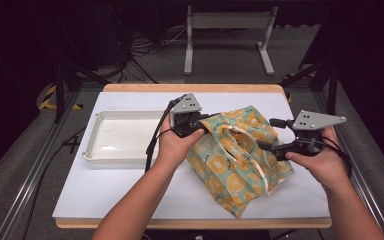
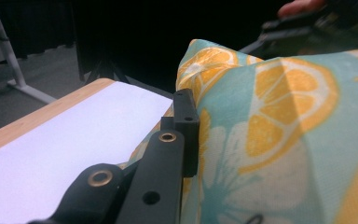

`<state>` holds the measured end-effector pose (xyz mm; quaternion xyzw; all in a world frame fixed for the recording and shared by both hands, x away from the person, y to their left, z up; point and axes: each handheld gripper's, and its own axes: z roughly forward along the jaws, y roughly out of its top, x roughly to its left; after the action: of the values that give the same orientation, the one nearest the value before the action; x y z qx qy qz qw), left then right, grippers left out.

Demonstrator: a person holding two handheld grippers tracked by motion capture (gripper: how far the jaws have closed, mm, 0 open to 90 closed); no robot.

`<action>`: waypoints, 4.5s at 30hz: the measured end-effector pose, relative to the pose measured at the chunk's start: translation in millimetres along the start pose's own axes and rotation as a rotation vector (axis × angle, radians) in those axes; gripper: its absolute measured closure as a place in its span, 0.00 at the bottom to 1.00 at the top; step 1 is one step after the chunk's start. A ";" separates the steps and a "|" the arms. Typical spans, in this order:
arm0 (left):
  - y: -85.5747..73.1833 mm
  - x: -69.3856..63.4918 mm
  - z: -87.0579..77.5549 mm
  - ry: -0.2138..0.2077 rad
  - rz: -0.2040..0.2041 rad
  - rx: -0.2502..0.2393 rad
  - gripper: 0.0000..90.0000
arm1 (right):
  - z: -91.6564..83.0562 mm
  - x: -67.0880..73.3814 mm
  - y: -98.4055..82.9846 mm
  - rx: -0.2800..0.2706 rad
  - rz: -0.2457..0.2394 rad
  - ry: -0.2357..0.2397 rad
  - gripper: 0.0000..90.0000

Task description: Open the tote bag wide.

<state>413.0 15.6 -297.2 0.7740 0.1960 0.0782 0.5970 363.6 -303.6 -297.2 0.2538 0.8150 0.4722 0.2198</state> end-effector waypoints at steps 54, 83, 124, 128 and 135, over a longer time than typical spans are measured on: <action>-35.5 53.4 -5.4 0.211 -0.039 0.124 0.99 | 23.1 -78.6 -26.4 -0.100 0.225 -0.021 0.99; -72.9 66.7 24.4 0.255 -0.097 0.228 0.99 | 59.9 -94.7 -62.8 0.022 0.284 -0.084 0.99; -109.5 76.0 44.8 0.192 -0.224 0.477 0.97 | 70.5 -94.2 -115.3 0.196 0.340 -0.043 0.88; -107.8 77.3 42.7 0.186 -0.237 0.456 0.96 | 55.1 -90.5 -105.3 0.134 0.309 -0.041 0.71; -105.4 75.1 42.0 0.201 -0.219 0.443 0.70 | 26.5 -81.7 -84.6 0.045 0.229 -0.056 0.49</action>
<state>474.2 30.0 -417.8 0.8483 0.3492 0.0450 0.3955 425.3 -372.9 -374.2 0.3633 0.7846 0.4685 0.1815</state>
